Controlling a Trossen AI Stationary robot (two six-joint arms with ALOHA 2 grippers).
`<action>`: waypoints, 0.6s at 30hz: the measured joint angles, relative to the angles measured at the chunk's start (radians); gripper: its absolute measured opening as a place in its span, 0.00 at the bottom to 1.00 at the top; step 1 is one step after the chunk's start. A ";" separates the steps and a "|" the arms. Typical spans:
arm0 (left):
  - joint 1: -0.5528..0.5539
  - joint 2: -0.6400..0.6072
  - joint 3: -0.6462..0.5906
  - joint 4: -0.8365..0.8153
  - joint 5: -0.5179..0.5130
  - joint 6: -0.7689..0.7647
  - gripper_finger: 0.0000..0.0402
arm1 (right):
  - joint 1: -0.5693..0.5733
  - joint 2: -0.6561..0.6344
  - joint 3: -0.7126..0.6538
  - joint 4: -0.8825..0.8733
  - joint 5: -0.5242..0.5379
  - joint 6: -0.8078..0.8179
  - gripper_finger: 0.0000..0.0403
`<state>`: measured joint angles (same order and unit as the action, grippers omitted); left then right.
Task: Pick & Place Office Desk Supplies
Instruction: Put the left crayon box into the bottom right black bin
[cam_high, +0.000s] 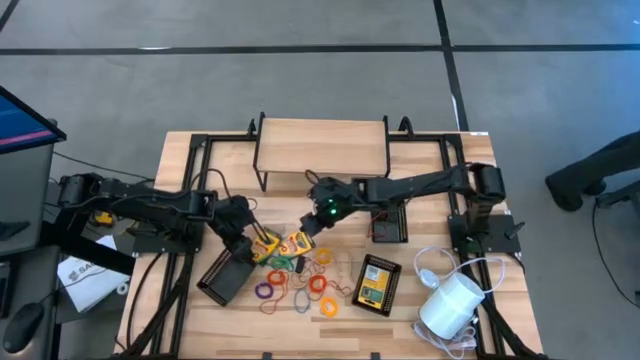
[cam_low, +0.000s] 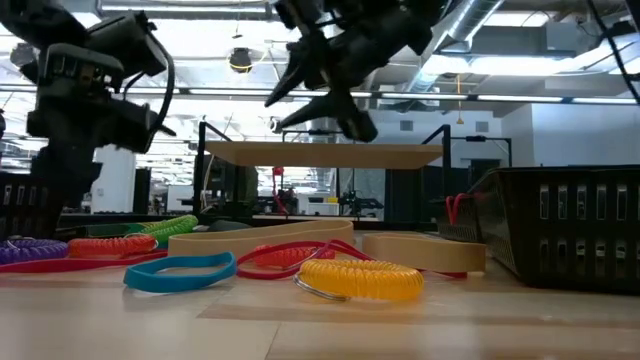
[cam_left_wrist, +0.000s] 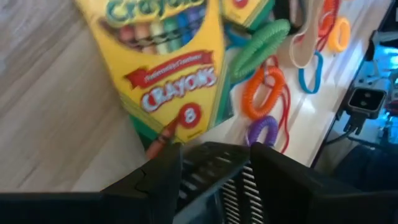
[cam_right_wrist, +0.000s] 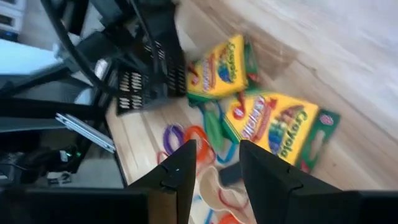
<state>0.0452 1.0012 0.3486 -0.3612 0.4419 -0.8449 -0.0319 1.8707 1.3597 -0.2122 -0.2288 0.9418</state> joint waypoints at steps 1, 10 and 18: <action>0.000 0.000 -0.012 0.019 0.000 -0.007 0.46 | -0.001 0.012 0.011 0.001 -0.007 0.000 0.30; 0.000 0.000 -0.048 0.095 -0.059 -0.054 0.46 | -0.003 0.052 0.042 -0.117 -0.005 0.000 0.30; 0.001 0.000 -0.048 0.160 -0.222 -0.032 0.46 | -0.018 0.055 0.040 -0.229 0.054 -0.014 0.30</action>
<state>0.0463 1.0012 0.3008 -0.2017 0.2203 -0.8766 -0.0497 1.9255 1.3998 -0.4412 -0.1748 0.9280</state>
